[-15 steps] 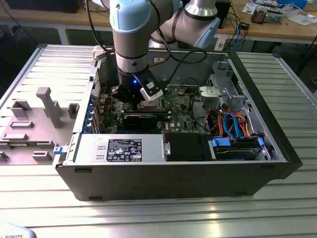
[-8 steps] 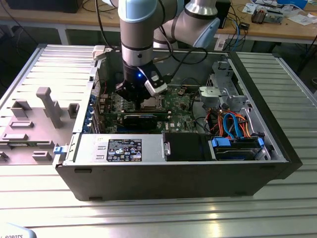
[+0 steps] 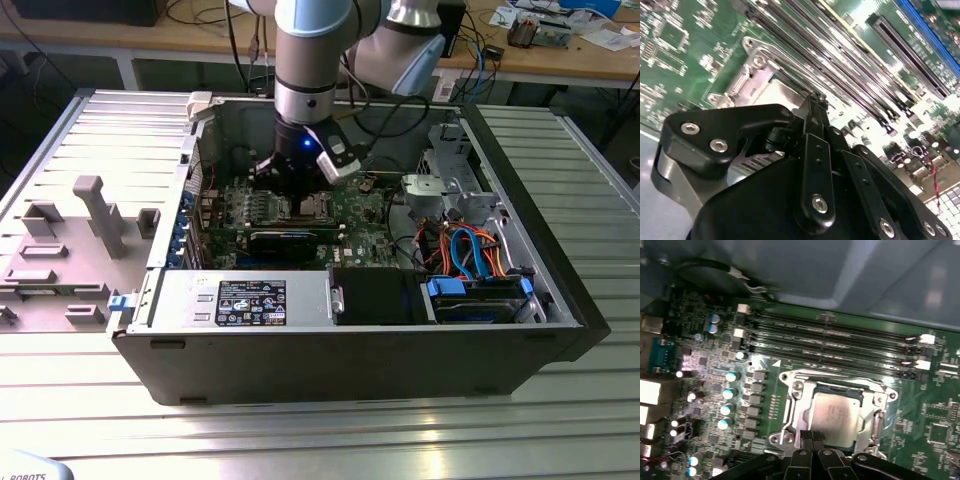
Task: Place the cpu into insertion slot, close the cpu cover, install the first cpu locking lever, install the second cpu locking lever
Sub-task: 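Install the second cpu locking lever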
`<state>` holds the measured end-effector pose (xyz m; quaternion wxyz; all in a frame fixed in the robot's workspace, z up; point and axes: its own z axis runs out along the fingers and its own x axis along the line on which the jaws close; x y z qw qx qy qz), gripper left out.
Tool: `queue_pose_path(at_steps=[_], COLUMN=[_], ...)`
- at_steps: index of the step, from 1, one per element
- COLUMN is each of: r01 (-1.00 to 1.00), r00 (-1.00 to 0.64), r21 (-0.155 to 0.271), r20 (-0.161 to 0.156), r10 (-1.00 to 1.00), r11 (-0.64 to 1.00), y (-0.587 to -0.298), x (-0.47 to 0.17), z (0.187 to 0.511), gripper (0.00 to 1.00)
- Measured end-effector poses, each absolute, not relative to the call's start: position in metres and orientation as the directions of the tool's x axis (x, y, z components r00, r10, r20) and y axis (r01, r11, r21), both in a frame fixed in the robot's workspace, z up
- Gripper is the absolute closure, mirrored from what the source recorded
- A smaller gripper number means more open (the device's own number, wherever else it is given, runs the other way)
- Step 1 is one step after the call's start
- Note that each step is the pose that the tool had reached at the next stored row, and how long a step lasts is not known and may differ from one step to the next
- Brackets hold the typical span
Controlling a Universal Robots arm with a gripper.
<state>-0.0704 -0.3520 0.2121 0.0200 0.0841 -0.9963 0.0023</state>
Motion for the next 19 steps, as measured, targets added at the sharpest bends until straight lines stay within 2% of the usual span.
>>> queue_pose_path(at_steps=[3, 10, 19], r01=[-0.168, -0.168, -0.168], r00=[-0.985, -0.985, -0.985], r21=[-0.005, -0.031, -0.035], r20=[0.047, 0.052, 0.053], r10=[-0.167, -0.166, -0.166], r11=[0.986, 0.985, 0.985], y=[-0.351, -0.35, -0.35], x=[-0.062, -0.06, -0.06], z=[0.212, 0.248, 0.25], gripper=[0.89, 0.89, 0.89])
